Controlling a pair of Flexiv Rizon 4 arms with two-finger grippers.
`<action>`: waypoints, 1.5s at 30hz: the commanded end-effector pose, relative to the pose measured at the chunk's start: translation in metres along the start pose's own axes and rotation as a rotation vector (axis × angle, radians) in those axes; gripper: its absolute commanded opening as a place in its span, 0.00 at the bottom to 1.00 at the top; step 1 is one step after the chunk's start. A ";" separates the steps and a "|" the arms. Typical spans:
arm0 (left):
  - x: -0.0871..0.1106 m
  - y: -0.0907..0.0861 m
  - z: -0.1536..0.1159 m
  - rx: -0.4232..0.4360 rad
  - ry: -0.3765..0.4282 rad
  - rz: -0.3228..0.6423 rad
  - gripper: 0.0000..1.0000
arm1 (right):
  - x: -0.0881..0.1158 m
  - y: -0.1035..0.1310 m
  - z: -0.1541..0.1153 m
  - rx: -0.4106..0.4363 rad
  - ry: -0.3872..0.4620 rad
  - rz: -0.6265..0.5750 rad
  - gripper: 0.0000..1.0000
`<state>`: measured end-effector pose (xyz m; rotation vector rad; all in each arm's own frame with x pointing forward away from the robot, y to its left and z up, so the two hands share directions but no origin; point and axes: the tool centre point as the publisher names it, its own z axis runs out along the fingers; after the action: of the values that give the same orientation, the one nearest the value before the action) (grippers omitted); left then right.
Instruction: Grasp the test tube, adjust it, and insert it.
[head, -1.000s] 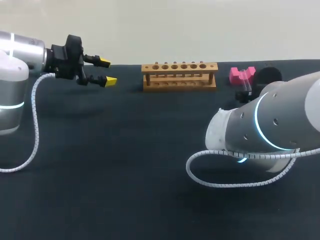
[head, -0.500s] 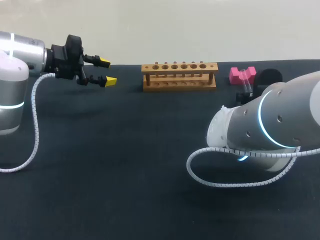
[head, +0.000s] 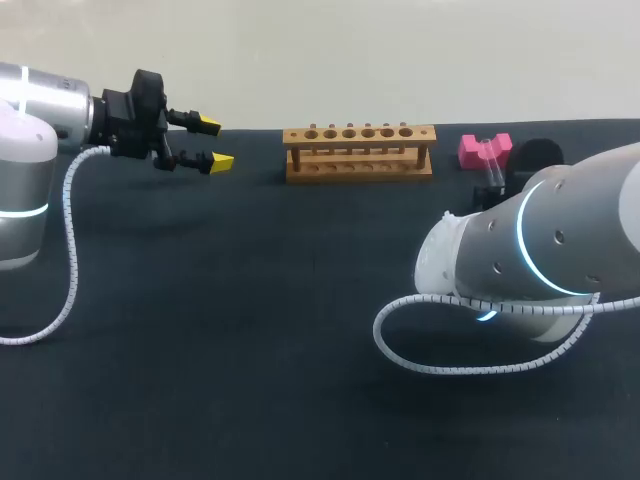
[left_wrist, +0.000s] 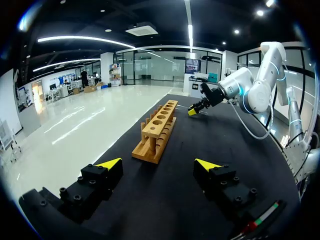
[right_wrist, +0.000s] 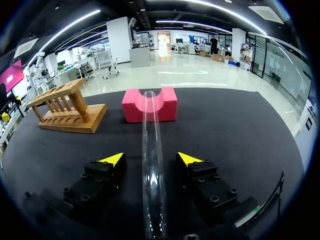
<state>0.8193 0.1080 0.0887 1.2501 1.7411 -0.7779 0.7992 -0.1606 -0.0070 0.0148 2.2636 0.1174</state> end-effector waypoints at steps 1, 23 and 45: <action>0.001 -0.001 0.000 -0.003 -0.005 0.003 1.00 | 0.000 -0.001 0.000 0.003 0.002 0.001 0.45; 0.001 -0.001 0.000 -0.003 -0.005 0.003 1.00 | -0.004 0.001 -0.008 0.015 0.000 0.001 0.00; 0.001 -0.001 0.000 -0.003 -0.005 0.003 1.00 | -0.040 0.015 -0.071 0.029 -0.001 0.009 0.00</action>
<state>0.8193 0.1080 0.0887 1.2501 1.7411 -0.7779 0.7782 -0.1573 0.0541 0.0338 2.2238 0.1025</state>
